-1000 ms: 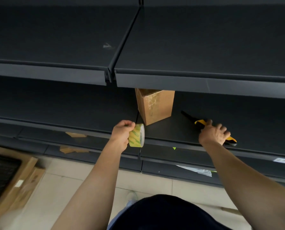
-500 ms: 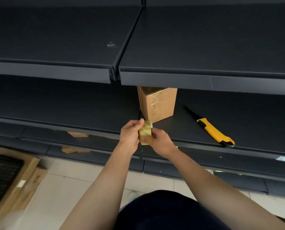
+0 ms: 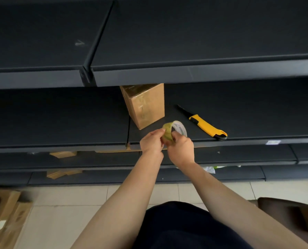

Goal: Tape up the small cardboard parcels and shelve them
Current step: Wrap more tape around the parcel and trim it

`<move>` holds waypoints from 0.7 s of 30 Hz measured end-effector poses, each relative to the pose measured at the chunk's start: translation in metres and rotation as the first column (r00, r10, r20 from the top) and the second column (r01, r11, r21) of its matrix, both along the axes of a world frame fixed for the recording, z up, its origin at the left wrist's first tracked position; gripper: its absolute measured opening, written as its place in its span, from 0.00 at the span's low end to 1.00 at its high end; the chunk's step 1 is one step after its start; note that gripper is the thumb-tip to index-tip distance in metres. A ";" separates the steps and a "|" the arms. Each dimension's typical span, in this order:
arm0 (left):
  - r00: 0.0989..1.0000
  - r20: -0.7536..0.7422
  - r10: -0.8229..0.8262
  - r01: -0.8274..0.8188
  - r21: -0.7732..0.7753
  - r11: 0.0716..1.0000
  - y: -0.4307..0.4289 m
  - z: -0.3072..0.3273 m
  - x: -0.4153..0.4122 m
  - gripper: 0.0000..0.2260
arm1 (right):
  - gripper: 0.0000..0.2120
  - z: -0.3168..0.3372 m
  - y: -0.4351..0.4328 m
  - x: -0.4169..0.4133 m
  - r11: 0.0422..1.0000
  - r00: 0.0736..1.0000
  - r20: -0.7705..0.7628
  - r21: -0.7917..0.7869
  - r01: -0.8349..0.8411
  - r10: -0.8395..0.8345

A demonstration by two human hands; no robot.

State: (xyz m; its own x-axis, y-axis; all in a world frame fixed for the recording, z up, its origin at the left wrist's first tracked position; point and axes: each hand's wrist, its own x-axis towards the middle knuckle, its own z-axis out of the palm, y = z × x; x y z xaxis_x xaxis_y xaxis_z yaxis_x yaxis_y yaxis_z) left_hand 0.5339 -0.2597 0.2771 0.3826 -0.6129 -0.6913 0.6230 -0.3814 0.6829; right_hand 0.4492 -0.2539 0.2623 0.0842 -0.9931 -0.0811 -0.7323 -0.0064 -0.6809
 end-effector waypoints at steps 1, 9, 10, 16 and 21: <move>1.000 -0.017 0.008 -0.008 -0.002 1.000 -0.001 0.000 -0.005 0.05 | 0.03 0.000 0.000 -0.003 1.000 1.000 -0.011 -0.017 0.006 -0.006; 0.973 -0.210 -0.096 0.101 0.013 0.995 -0.005 0.004 -0.019 0.04 | 0.02 -0.001 -0.006 -0.026 0.999 0.998 -0.059 -0.050 -0.018 0.015; 0.960 -0.256 -0.112 0.121 0.018 0.993 -0.007 0.003 -0.018 0.04 | 0.02 -0.002 -0.007 -0.027 0.998 0.997 -0.068 -0.051 -0.031 0.027; 0.939 -0.324 -0.119 0.145 0.057 0.988 -0.013 -0.009 -0.009 0.06 | 0.02 -0.014 -0.013 -0.031 0.991 0.991 -0.083 -0.075 -0.113 0.107; 0.940 -0.241 -0.242 0.257 0.035 0.966 -0.014 -0.018 -0.007 0.06 | 0.01 -0.023 -0.026 -0.035 0.966 0.969 -0.170 -0.156 -0.205 0.179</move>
